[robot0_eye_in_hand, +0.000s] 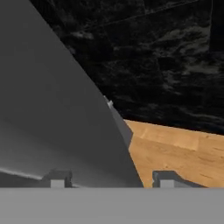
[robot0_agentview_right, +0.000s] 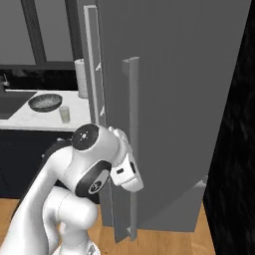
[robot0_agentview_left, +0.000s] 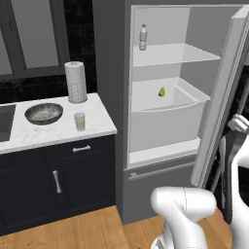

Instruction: Grab a lemon wedge from the fridge and one ice cube from the ice bowl, and put them in the glass of lemonade.

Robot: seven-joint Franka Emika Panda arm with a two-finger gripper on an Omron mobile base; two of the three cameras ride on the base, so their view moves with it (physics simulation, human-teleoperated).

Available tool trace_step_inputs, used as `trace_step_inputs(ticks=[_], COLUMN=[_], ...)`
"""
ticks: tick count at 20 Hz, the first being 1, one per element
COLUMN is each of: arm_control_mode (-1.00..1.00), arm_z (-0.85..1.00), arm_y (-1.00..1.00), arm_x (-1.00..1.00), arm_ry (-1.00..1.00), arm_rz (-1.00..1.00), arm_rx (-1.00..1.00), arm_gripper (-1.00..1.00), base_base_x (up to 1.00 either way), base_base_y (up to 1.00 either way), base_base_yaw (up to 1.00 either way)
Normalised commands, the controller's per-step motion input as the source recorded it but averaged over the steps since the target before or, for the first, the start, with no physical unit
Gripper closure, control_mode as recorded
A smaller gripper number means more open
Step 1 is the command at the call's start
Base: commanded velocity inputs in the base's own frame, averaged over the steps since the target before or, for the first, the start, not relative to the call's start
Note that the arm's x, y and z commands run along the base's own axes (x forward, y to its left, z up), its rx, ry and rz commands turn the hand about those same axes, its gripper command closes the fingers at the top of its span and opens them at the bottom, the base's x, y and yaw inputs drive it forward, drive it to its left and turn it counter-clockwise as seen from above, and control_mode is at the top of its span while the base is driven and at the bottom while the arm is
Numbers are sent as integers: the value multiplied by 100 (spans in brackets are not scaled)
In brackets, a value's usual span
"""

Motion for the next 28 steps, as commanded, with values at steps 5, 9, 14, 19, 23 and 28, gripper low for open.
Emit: trace_step_inputs(ticks=[5,9,14,19,23,28], arm_control_mode=[-100,-100,-100,-100,-100,-100], arm_z=[85,83,92,99,68,3], arm_y=[-5,16,46,74,83,50], arm_x=[-83,-89,-41,2,73,98], arm_ry=[-33,-40,-16,14,67,72], arm_rz=[-5,0,0,0,1,1], arm_rx=[0,-2,-16,-31,-45,-51], arm_gripper=[-100,-100,-100,-100,-100,-100], base_base_x=[0,0,0,0,0,0], base_base_y=[0,0,0,0,0,0], base_base_yaw=[0,0,0,0,0,0])
